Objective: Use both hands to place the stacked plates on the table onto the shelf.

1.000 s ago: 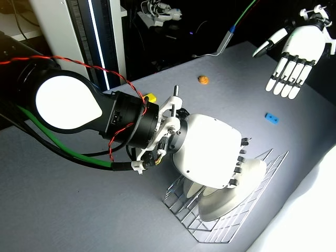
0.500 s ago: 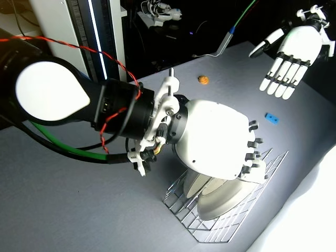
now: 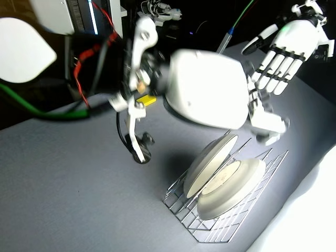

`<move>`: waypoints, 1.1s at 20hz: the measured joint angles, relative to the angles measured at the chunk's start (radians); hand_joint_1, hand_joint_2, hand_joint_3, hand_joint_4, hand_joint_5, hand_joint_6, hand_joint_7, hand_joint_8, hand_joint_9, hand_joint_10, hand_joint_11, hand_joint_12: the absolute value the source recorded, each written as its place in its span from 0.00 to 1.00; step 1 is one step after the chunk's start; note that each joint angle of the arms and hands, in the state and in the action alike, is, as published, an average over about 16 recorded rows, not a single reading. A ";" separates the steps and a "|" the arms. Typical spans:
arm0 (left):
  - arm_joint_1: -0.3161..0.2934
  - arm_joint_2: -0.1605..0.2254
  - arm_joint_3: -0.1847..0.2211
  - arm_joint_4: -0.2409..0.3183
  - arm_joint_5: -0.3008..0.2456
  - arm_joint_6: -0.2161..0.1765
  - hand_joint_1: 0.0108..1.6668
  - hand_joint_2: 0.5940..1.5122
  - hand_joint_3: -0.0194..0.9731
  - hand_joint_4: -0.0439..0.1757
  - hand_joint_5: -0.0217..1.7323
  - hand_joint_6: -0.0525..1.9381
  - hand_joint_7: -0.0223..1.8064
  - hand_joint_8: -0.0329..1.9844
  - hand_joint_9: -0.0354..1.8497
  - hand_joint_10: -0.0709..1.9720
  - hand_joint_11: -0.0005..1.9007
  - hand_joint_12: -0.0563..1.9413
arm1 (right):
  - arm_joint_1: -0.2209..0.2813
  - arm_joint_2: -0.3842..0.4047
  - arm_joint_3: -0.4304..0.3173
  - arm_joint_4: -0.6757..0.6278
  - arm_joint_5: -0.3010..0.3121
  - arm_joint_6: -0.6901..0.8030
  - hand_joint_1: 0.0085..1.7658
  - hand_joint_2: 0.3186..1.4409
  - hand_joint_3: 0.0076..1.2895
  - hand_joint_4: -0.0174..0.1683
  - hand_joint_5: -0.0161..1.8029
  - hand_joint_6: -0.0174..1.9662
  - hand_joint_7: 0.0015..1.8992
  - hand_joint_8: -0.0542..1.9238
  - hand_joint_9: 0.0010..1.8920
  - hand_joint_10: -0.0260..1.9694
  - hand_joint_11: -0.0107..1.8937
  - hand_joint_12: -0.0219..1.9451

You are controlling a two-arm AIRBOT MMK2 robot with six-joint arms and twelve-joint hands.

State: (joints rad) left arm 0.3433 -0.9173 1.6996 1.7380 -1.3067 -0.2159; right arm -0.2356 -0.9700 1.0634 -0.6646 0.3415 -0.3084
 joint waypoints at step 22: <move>0.011 0.012 -0.139 0.009 0.033 0.032 0.33 0.70 0.02 0.53 0.85 0.99 0.90 0.96 0.91 0.97 0.87 0.99 | -0.079 0.195 -0.214 0.129 0.090 -0.228 0.24 0.81 0.00 0.53 0.77 0.97 0.81 0.98 0.85 0.97 0.91 0.98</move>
State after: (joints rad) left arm 0.3543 -0.9056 1.5611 1.7466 -1.2735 -0.1841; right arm -0.3149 -0.7746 0.8492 -0.5356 0.4318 -0.5360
